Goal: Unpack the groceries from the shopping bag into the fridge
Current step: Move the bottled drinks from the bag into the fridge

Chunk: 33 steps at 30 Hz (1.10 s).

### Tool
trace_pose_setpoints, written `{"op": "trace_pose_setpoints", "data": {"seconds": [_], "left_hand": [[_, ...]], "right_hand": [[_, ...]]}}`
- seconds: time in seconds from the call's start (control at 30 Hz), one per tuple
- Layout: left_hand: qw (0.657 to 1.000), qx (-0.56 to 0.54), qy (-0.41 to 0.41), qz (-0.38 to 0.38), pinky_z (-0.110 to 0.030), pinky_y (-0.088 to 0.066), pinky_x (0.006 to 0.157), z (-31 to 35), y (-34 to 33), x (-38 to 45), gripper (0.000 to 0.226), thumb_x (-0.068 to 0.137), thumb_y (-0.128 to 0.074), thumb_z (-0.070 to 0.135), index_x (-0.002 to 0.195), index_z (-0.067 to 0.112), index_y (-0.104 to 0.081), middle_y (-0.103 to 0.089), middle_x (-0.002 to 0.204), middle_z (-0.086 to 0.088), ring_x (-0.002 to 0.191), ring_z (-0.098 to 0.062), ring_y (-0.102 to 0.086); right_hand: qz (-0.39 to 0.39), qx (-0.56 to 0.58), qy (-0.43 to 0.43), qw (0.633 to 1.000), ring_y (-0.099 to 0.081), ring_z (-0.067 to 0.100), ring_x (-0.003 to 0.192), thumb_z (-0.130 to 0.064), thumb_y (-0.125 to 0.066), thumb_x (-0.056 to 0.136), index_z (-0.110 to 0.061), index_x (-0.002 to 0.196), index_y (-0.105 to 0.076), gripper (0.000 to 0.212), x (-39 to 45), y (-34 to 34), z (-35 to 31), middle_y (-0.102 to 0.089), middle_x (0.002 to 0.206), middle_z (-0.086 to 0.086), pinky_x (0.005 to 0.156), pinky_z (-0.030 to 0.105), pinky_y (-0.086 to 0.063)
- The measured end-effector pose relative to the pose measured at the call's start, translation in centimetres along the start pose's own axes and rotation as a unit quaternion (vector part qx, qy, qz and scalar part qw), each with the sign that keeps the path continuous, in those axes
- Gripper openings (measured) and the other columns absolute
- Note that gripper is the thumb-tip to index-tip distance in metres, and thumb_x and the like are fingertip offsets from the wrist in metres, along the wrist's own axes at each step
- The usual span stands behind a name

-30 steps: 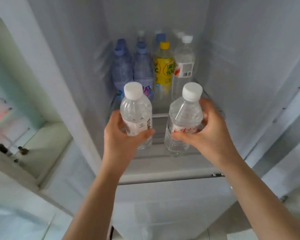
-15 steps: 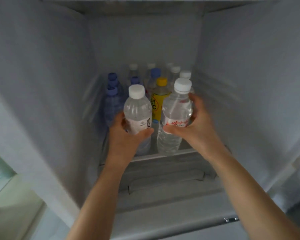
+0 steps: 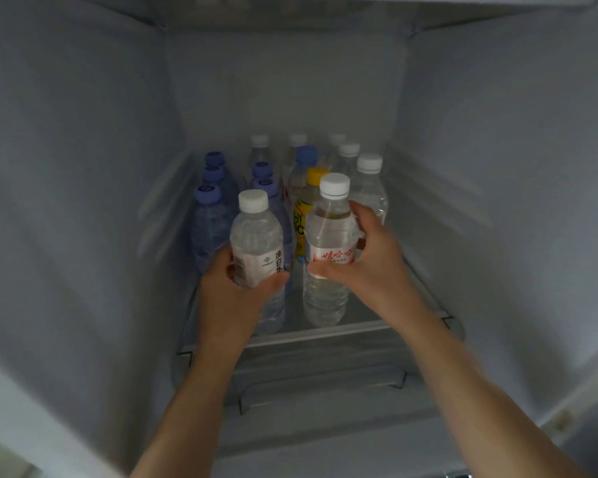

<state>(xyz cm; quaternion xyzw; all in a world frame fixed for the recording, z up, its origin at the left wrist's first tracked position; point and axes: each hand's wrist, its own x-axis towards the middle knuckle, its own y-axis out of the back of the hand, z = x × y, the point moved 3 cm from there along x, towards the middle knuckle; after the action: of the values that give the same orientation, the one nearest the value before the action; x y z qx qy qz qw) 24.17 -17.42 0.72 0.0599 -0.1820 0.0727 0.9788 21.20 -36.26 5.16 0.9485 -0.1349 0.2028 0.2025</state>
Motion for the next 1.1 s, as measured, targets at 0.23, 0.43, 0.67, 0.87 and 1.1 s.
{"op": "trace_pose_setpoints", "data": {"seconds": [0.23,0.43,0.67,0.87,1.1], "left_hand": [[0.997,0.018,-0.058,0.042,-0.042,-0.054,0.091,-0.7,-0.3,-1.1,0.062,0.060,-0.085,0.034,0.114,0.042,-0.055,-0.055,0.116,0.009,0.109,-0.008,-0.058],[0.994,0.029,-0.071,0.079,-0.038,-0.050,0.097,-1.1,-0.6,-2.4,0.075,0.065,-0.086,0.022,0.126,0.036,-0.045,-0.053,0.124,0.012,0.114,-0.001,-0.053],[0.995,0.053,-0.030,0.078,-0.045,-0.055,0.087,-3.0,-0.3,-3.3,0.069,0.065,-0.087,0.025,0.121,0.039,-0.049,-0.057,0.119,0.007,0.104,-0.013,-0.060],[1.000,0.014,-0.004,0.027,-0.029,-0.053,0.089,-2.4,-0.1,-3.3,0.065,0.070,-0.084,0.015,0.121,0.035,-0.051,-0.056,0.114,0.026,0.102,0.004,-0.059],[0.998,0.020,0.012,0.060,-0.040,-0.053,0.093,-2.8,-0.5,-3.9,0.060,0.072,-0.083,0.014,0.123,0.025,-0.054,-0.062,0.117,0.010,0.107,-0.007,-0.060]], "right_hand": [[0.004,-0.032,0.024,0.999,-0.052,0.005,0.113,-0.029,-0.087,0.061,-0.033,0.135,-0.041,0.087,0.0,-0.5,0.9,-0.047,0.122,-0.008,0.093,0.024,-0.047],[0.038,0.000,-0.007,0.999,-0.052,-0.005,0.108,-0.025,-0.085,0.067,-0.028,0.136,-0.038,0.084,-2.0,-1.5,2.8,-0.049,0.128,-0.006,0.087,0.013,-0.047],[0.038,-0.041,-0.041,0.998,-0.056,0.011,0.111,-0.042,-0.080,0.065,-0.029,0.129,-0.044,0.075,-4.2,-2.7,5.9,-0.056,0.122,-0.007,0.089,0.042,-0.053],[0.026,-0.047,-0.036,0.998,-0.058,0.007,0.109,-0.034,-0.083,0.067,-0.031,0.128,-0.045,0.072,-3.9,-2.6,6.0,-0.058,0.121,-0.011,0.090,0.040,-0.053],[0.028,-0.025,-0.035,0.999,-0.057,0.008,0.111,-0.035,-0.080,0.071,-0.028,0.132,-0.043,0.072,-4.3,-2.9,6.5,-0.057,0.125,-0.007,0.091,0.039,-0.053]]}}
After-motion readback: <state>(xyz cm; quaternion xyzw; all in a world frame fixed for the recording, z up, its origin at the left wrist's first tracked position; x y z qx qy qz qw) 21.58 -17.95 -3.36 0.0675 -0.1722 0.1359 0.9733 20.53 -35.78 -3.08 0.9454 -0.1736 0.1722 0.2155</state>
